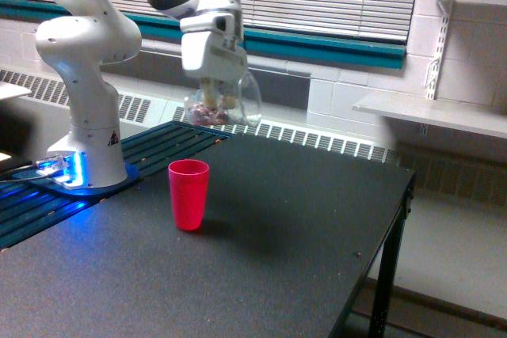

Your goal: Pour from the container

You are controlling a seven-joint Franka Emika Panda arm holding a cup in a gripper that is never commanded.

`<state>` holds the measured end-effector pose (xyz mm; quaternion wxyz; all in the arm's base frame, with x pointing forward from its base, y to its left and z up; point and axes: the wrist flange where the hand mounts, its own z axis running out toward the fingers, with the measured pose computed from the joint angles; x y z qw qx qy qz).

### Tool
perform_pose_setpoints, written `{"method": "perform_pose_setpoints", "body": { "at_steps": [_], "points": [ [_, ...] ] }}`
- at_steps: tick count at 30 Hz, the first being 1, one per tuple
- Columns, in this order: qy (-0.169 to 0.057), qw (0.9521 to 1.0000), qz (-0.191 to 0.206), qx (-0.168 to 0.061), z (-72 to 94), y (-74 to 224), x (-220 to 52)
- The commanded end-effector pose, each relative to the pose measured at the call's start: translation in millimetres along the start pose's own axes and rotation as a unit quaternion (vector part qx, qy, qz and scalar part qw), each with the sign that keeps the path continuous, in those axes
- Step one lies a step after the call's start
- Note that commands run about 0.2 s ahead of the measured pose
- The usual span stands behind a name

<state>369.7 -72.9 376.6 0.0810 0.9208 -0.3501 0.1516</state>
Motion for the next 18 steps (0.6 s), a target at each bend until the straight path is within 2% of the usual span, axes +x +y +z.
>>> {"method": "perform_pose_setpoints", "body": {
  "at_steps": [1,18],
  "points": [
    [-0.018,0.9998,0.007,-0.005,3.3,4.1,-21.9],
    [-0.075,0.9971,-0.013,-0.009,10.3,9.0,-70.0]
  ]
}}
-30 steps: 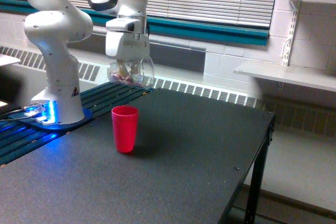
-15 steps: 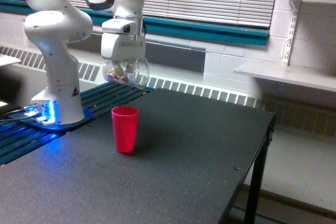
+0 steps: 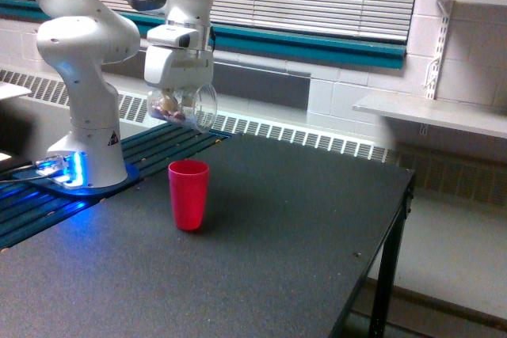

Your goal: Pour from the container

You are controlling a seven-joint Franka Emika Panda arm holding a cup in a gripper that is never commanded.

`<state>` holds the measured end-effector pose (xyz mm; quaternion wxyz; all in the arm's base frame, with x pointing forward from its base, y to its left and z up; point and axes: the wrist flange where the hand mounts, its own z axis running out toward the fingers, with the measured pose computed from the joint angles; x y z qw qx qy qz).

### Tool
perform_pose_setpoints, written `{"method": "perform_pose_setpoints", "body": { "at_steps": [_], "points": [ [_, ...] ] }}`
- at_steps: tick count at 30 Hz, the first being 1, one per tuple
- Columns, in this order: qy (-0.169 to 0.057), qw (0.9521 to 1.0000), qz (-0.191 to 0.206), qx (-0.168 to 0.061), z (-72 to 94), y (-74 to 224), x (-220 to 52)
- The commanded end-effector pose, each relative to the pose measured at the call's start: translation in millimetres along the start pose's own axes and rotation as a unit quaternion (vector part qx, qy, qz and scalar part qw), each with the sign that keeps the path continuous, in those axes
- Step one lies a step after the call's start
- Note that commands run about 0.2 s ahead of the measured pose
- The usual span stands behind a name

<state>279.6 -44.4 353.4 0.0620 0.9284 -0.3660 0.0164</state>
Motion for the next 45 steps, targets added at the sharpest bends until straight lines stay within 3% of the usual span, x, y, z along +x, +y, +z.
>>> {"method": "perform_pose_setpoints", "body": {
  "at_steps": [1,21,45],
  "points": [
    [-0.018,0.9997,-0.005,-0.012,11.6,6.8,-9.3],
    [-0.046,0.9989,0.000,-0.012,17.7,11.3,-11.2],
    [-0.077,0.9966,0.010,-0.027,32.1,38.0,-2.9]
  ]
}}
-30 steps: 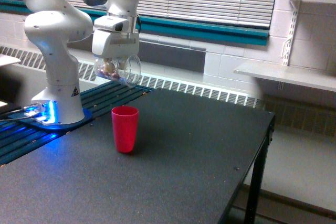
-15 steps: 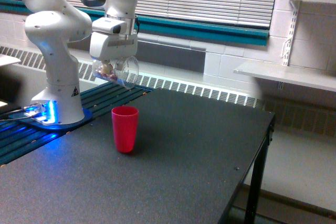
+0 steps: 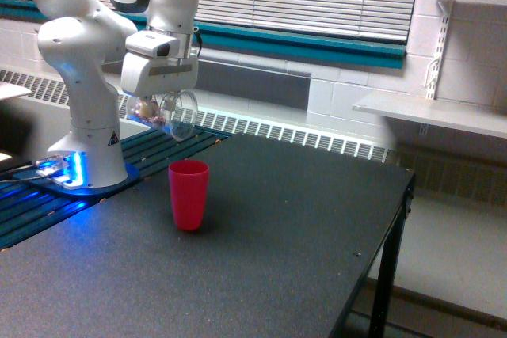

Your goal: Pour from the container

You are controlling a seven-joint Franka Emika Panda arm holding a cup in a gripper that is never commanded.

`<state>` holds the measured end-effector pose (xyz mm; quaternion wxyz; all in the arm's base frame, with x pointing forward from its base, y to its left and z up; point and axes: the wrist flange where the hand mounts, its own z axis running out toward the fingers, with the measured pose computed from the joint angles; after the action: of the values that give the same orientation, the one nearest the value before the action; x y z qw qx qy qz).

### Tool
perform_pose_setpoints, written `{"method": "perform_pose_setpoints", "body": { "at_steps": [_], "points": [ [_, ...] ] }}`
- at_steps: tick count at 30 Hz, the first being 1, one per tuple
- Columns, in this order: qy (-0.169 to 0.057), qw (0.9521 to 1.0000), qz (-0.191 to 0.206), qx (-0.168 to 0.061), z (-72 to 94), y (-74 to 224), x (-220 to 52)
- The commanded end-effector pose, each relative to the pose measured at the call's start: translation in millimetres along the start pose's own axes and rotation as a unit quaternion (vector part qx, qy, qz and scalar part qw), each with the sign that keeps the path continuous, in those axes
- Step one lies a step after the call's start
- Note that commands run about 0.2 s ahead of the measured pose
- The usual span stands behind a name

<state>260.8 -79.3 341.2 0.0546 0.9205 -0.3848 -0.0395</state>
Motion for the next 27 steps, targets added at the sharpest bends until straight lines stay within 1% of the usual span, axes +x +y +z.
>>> {"method": "perform_pose_setpoints", "body": {
  "at_steps": [1,10,14,27],
  "points": [
    [-0.024,0.9996,-0.008,-0.014,17.1,1.1,-10.5],
    [-0.044,0.9987,-0.015,-0.019,22.1,0.0,-15.6],
    [-0.051,0.9982,-0.020,-0.024,24.9,0.7,-17.4],
    [-0.063,0.9967,-0.025,-0.046,34.3,8.4,-17.2]
  ]
}}
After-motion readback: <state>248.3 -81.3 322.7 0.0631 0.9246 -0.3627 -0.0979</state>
